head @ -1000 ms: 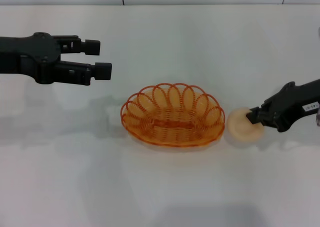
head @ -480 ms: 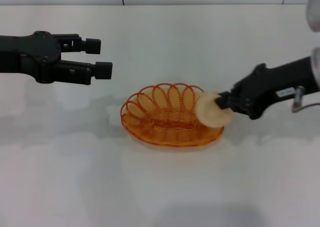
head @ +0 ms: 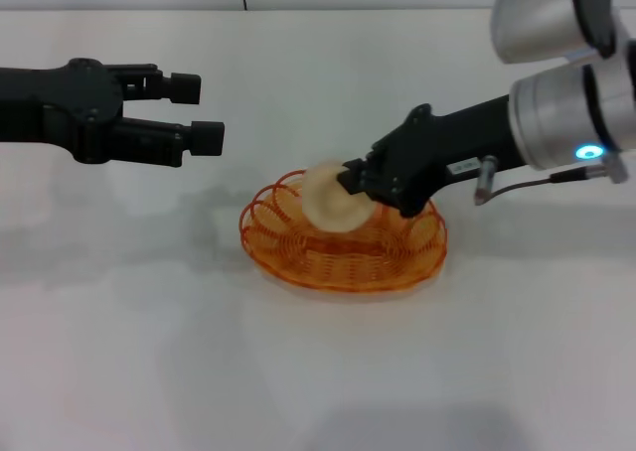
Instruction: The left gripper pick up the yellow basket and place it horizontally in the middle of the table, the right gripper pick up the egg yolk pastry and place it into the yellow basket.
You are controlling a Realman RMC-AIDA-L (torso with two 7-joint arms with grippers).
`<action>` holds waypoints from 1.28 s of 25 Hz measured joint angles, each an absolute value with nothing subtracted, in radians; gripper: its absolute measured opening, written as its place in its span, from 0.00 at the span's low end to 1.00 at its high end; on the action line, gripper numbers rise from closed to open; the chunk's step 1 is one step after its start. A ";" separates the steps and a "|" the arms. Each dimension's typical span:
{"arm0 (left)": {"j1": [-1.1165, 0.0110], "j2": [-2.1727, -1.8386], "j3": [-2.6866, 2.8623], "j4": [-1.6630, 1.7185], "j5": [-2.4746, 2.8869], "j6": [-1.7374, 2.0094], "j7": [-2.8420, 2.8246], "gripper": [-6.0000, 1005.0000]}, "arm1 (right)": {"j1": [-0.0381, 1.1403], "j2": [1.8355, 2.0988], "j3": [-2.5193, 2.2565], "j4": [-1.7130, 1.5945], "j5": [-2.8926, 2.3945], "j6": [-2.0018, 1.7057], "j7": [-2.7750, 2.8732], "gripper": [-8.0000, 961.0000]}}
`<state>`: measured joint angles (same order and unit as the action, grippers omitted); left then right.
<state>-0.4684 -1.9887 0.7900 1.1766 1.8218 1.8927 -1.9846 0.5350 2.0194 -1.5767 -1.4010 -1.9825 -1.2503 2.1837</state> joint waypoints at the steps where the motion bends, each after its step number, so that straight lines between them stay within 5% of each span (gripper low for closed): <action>1: -0.468 -1.989 0.790 1.177 1.822 1.891 -1.985 0.89 | 0.540 2.020 -1.587 -1.385 -1.973 -1.234 2.177 0.03; 16: -0.471 -1.994 0.794 1.177 1.824 1.877 -1.985 0.89 | 0.560 2.023 -1.647 -1.257 -1.872 -1.145 2.050 0.04; 32: -0.469 -1.994 0.792 1.177 1.826 1.874 -1.985 0.89 | 0.548 2.019 -1.640 -1.253 -1.870 -1.117 2.030 0.43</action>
